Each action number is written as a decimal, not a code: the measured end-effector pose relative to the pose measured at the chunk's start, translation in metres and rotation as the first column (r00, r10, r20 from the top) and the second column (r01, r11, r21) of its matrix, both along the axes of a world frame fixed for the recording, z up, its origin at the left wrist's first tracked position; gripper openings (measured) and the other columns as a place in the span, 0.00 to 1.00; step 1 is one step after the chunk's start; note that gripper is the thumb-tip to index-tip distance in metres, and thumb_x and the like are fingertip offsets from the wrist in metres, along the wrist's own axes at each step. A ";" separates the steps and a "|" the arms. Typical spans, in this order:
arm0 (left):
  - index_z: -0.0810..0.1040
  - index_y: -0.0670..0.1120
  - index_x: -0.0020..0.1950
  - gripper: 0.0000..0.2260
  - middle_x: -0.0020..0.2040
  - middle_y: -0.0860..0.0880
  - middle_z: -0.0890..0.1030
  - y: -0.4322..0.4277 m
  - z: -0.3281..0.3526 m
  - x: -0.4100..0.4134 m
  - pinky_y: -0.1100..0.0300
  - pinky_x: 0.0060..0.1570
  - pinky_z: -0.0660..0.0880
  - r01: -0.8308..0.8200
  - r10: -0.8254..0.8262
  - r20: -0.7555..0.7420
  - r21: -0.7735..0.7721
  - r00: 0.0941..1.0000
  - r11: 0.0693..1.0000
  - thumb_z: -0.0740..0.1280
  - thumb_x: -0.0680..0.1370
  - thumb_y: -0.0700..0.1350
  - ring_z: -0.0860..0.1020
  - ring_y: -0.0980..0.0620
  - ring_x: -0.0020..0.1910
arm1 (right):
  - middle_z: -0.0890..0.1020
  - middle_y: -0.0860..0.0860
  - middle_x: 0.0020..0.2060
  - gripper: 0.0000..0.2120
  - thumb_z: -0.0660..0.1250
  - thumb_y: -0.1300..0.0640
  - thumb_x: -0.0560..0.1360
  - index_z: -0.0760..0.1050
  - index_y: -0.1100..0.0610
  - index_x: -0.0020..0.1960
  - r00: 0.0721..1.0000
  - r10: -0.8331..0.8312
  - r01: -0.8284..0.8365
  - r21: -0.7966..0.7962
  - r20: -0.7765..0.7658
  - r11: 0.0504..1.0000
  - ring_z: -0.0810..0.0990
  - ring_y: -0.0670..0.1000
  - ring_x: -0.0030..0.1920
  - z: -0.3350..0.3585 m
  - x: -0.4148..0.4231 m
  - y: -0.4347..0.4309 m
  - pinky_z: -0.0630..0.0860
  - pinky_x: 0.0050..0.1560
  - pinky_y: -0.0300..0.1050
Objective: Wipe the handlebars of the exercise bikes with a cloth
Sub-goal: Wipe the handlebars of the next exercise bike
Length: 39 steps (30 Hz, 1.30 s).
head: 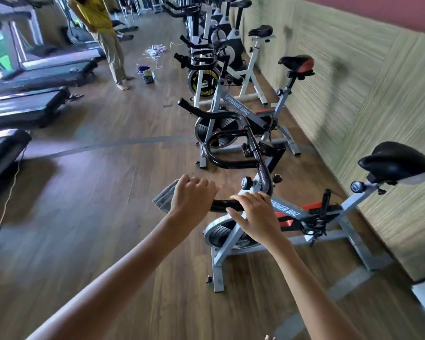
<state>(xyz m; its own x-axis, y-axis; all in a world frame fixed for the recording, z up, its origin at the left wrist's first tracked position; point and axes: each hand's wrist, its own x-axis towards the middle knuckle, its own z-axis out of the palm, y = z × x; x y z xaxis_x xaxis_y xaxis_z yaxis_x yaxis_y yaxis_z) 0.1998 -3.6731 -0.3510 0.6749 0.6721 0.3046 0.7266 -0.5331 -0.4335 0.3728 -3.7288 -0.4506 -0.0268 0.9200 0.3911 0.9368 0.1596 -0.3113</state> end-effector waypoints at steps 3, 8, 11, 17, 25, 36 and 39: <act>0.79 0.46 0.42 0.11 0.39 0.48 0.82 -0.014 -0.025 -0.005 0.52 0.48 0.75 0.078 -0.075 -0.066 0.048 0.995 0.996 0.62 0.79 0.49 0.80 0.47 0.38 | 0.81 0.48 0.47 0.23 0.52 0.40 0.81 0.76 0.54 0.61 0.999 0.025 -0.026 0.038 0.031 0.999 0.79 0.50 0.49 -0.004 0.004 -0.001 0.65 0.61 0.46; 0.79 0.47 0.44 0.15 0.40 0.49 0.81 -0.010 -0.024 -0.001 0.52 0.47 0.73 0.023 -0.017 -0.171 0.033 0.985 0.999 0.54 0.79 0.47 0.78 0.47 0.40 | 0.82 0.48 0.47 0.23 0.52 0.41 0.81 0.77 0.54 0.61 0.990 0.103 -0.112 0.095 0.095 0.989 0.80 0.51 0.48 -0.010 0.019 0.005 0.72 0.57 0.48; 0.79 0.48 0.39 0.21 0.36 0.50 0.81 -0.003 -0.014 0.007 0.53 0.45 0.71 -0.085 0.084 -0.214 0.004 0.973 0.996 0.50 0.80 0.50 0.78 0.47 0.38 | 0.82 0.48 0.46 0.21 0.55 0.42 0.80 0.77 0.54 0.60 0.989 0.124 -0.136 0.152 0.084 0.979 0.80 0.51 0.46 -0.015 0.023 0.007 0.69 0.57 0.47; 0.77 0.47 0.43 0.18 0.38 0.49 0.79 -0.010 -0.017 0.009 0.53 0.42 0.68 -0.134 0.124 -0.240 -0.022 0.963 0.991 0.51 0.82 0.51 0.75 0.47 0.38 | 0.82 0.49 0.44 0.21 0.55 0.43 0.78 0.77 0.55 0.58 0.989 0.133 -0.142 0.171 0.062 0.975 0.80 0.52 0.45 -0.011 0.023 0.005 0.74 0.54 0.49; 0.76 0.48 0.34 0.16 0.30 0.49 0.78 0.002 -0.021 0.012 0.55 0.35 0.66 -0.059 0.077 -0.169 0.107 0.983 0.992 0.56 0.78 0.49 0.74 0.46 0.30 | 0.82 0.49 0.45 0.20 0.57 0.42 0.79 0.77 0.55 0.59 0.994 0.104 -0.105 0.110 0.016 0.988 0.79 0.52 0.47 -0.009 0.019 0.002 0.73 0.57 0.50; 0.78 0.47 0.43 0.11 0.43 0.51 0.80 -0.008 -0.043 -0.015 0.48 0.69 0.62 -0.055 -0.017 0.179 0.385 0.984 0.921 0.59 0.80 0.48 0.78 0.47 0.52 | 0.82 0.50 0.42 0.25 0.53 0.38 0.78 0.79 0.56 0.52 0.996 -0.007 0.016 0.102 -0.085 0.995 0.79 0.55 0.47 -0.009 0.002 0.004 0.65 0.61 0.50; 0.80 0.47 0.50 0.13 0.53 0.49 0.80 -0.007 -0.078 -0.009 0.46 0.71 0.57 -0.092 -0.079 0.365 0.428 0.928 0.899 0.56 0.81 0.47 0.72 0.46 0.62 | 0.82 0.49 0.42 0.25 0.54 0.37 0.77 0.80 0.55 0.51 0.994 -0.015 0.036 0.186 -0.113 0.982 0.79 0.54 0.46 -0.017 -0.001 0.007 0.68 0.61 0.50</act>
